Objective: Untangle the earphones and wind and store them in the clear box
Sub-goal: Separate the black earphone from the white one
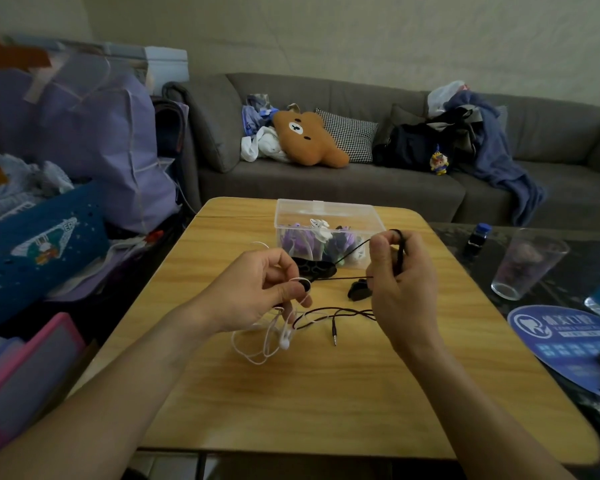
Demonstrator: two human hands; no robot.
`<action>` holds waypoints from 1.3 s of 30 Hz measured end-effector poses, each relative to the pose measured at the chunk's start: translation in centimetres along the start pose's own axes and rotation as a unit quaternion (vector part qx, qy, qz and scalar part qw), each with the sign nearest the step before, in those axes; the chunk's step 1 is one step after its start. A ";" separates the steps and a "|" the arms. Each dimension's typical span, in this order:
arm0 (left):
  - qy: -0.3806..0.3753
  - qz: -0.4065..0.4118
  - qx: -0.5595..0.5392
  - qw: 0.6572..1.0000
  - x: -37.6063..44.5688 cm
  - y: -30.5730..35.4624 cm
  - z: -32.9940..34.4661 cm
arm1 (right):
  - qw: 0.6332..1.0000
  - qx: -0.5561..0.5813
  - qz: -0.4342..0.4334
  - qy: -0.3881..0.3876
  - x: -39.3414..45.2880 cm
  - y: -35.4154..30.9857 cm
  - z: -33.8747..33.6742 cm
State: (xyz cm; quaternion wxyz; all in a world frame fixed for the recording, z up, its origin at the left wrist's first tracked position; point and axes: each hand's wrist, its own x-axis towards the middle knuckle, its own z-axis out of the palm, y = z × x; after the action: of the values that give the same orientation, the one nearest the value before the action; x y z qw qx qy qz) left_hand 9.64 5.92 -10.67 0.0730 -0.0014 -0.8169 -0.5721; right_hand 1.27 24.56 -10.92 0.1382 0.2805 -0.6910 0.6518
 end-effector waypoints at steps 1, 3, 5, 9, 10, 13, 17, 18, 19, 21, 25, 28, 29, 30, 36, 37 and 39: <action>-0.003 -0.006 0.001 1.000 0.0 -0.1 0.0 | 1.000 0.008 -0.008 -0.012 -0.1 -0.3 0.0; -0.011 -0.013 0.000 1.000 0.0 -0.2 -0.1 | 0.999 0.025 -0.014 -0.028 -0.2 -0.7 0.2; -0.017 -0.007 -0.001 1.000 0.0 -0.1 -0.2 | 0.999 0.046 0.004 -0.016 -0.1 -0.6 0.3; -0.053 0.018 -0.036 0.998 -0.2 0.2 -0.9 | 0.997 0.023 0.069 0.032 0.5 0.9 0.0; -0.074 0.025 -0.058 0.995 -0.3 0.3 -1.2 | 0.996 0.007 0.083 0.037 0.7 1.3 -0.1; -0.131 0.040 -0.100 0.986 -0.5 0.7 -1.8 | 0.989 -0.006 0.139 0.057 1.2 2.3 -0.3; -0.173 0.026 -0.102 0.979 -0.8 0.7 -2.0 | 0.969 0.041 0.227 0.091 1.9 2.9 -1.2; -0.162 0.007 -0.087 0.983 -0.8 0.5 -1.9 | 0.967 0.049 0.231 0.099 1.9 2.9 -1.2; -0.147 -0.018 -0.072 0.986 -0.7 0.4 -1.7 | 0.966 0.056 0.229 0.108 1.9 2.9 -1.2; -0.124 -0.069 -0.033 0.989 -0.7 0.2 -1.5 | 0.964 0.064 0.224 0.125 1.9 2.7 -1.1; -0.014 -0.123 0.071 0.990 -0.3 -0.2 -1.5 | 0.949 0.091 0.222 0.203 2.2 2.0 -1.9; 0.122 -0.127 0.168 0.970 0.3 -1.5 -2.3 | 0.938 0.105 0.191 0.269 2.6 1.9 -3.0; 0.125 -0.138 0.187 0.964 0.3 -1.8 -2.7 | 0.936 0.105 0.180 0.283 2.7 2.0 -3.2; 0.094 -0.162 0.209 0.960 0.2 -2.0 -3.0 | 0.936 0.104 0.169 0.290 2.7 2.0 -3.3; -0.096 -0.224 0.415 0.877 -0.1 -2.5 -2.7 | 0.948 0.097 0.159 0.256 2.5 2.1 -2.8; -0.084 -0.225 0.415 0.878 0.1 -2.6 -2.8 | 0.950 0.098 0.160 0.247 2.4 2.0 -2.6; -0.047 -0.214 0.409 0.886 0.8 -2.7 -3.3 | 0.953 0.104 0.164 0.231 2.3 1.9 -2.4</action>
State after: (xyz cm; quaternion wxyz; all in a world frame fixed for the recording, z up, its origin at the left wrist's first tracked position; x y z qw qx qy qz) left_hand 8.98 1.84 -11.95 -0.0955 0.1765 -0.9613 -0.1886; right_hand -2.07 26.44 -10.90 0.1552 0.0174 -0.6051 0.7807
